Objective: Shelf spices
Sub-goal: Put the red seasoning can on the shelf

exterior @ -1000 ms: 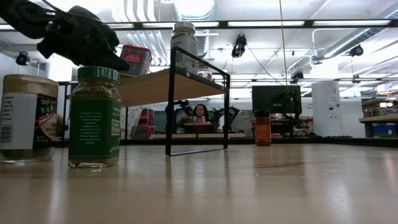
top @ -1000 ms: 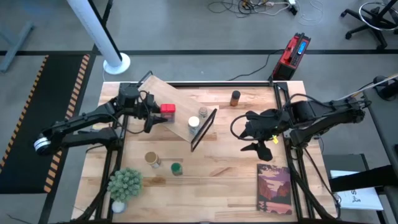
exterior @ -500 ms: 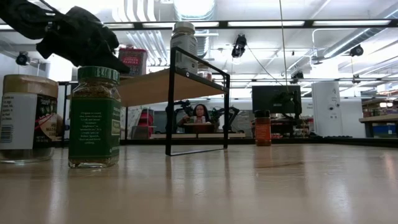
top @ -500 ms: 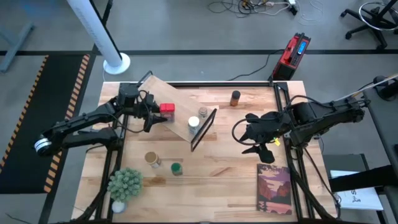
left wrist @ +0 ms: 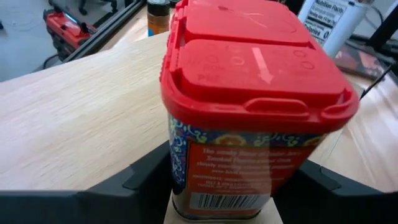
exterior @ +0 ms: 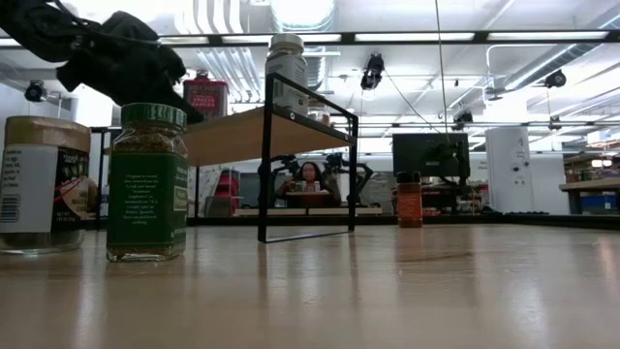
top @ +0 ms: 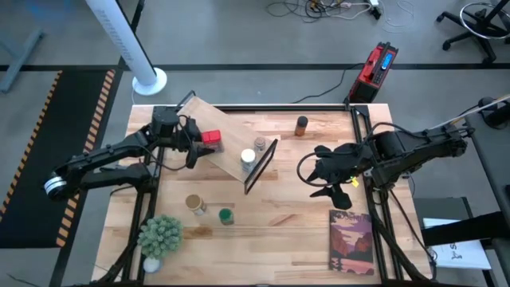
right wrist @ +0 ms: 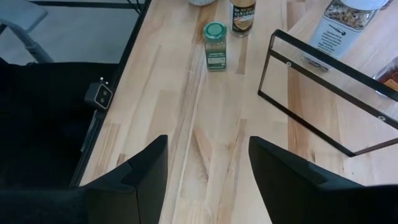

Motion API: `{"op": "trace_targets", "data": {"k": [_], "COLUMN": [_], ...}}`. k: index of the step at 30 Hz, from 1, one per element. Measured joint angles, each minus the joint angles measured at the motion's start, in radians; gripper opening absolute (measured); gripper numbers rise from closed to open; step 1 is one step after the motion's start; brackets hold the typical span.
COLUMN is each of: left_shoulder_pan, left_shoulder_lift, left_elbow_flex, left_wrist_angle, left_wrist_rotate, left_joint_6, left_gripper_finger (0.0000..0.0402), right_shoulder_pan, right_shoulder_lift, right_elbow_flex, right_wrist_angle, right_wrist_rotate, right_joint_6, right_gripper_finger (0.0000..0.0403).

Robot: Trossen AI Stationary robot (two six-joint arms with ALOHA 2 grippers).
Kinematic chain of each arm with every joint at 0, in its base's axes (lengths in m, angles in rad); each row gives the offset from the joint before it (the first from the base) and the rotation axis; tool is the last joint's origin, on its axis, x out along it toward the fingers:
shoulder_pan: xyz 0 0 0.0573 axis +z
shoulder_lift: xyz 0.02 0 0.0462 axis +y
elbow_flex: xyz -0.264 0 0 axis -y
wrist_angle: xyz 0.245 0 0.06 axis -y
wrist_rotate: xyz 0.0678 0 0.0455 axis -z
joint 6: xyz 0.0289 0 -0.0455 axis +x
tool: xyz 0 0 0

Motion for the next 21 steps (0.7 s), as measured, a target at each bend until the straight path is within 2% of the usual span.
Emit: {"op": "trace_targets", "data": {"k": [14,21], "left_shoulder_pan": [0.0,0.0], "left_shoulder_lift": [-0.006,-0.01], "left_elbow_flex": [0.041,0.141], "left_wrist_angle": [-0.02,-0.176], "left_wrist_rotate": [-0.004,-0.048], "left_joint_6": [0.058,0.106], "left_gripper_finger": [0.0273,0.0295], "right_shoulder_pan": [0.0,0.0], "right_shoulder_lift": [0.0,0.0], "right_elbow_flex": [0.0,0.0], "right_wrist_angle": [0.0,0.001], "right_wrist_rotate": [0.0,0.0], "right_joint_6": [0.0,0.001], "right_gripper_finger": [0.0199,0.0199]}}
